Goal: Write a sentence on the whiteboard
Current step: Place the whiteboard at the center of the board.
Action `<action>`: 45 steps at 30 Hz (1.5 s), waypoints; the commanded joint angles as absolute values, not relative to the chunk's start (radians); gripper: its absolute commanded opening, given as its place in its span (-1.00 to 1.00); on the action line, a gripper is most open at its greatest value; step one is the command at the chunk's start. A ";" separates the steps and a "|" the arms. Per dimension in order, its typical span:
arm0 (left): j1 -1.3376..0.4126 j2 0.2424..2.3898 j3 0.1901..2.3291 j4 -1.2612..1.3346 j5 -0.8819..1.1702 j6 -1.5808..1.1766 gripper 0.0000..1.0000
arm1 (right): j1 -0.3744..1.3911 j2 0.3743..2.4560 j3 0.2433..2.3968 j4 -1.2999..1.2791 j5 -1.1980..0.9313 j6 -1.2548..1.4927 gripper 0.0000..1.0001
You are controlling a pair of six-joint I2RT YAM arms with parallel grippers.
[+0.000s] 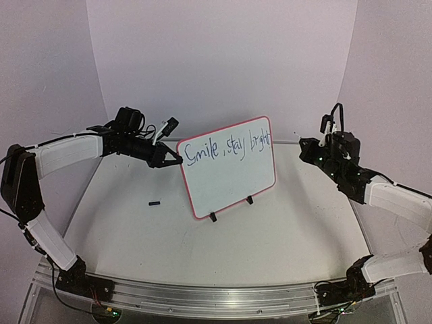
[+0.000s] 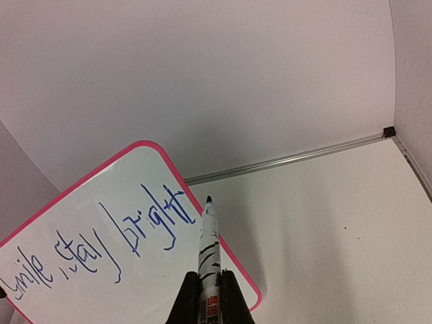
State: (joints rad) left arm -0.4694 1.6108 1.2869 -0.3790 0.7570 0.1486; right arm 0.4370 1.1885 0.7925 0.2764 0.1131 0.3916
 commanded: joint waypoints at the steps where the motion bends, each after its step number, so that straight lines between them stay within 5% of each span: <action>1: -0.445 1.597 1.256 -0.498 0.820 0.124 -1.00 | 0.433 1.159 0.772 0.265 0.140 0.376 -1.00; 20: -0.404 1.523 1.211 -0.418 0.944 -0.026 -0.93 | 0.433 1.138 0.755 0.259 0.140 0.370 -1.00; 34: -0.404 1.423 1.154 -0.460 0.837 -0.013 0.24 | 0.433 1.130 0.763 0.252 0.142 0.369 -1.00; 41: -0.403 1.215 1.008 -0.322 0.711 -0.160 0.51 | 0.433 1.110 0.757 0.247 0.140 0.374 -1.00; 45: -0.405 1.067 0.844 -0.195 0.475 -0.292 0.60 | 0.433 1.094 0.758 0.238 0.121 0.381 -1.00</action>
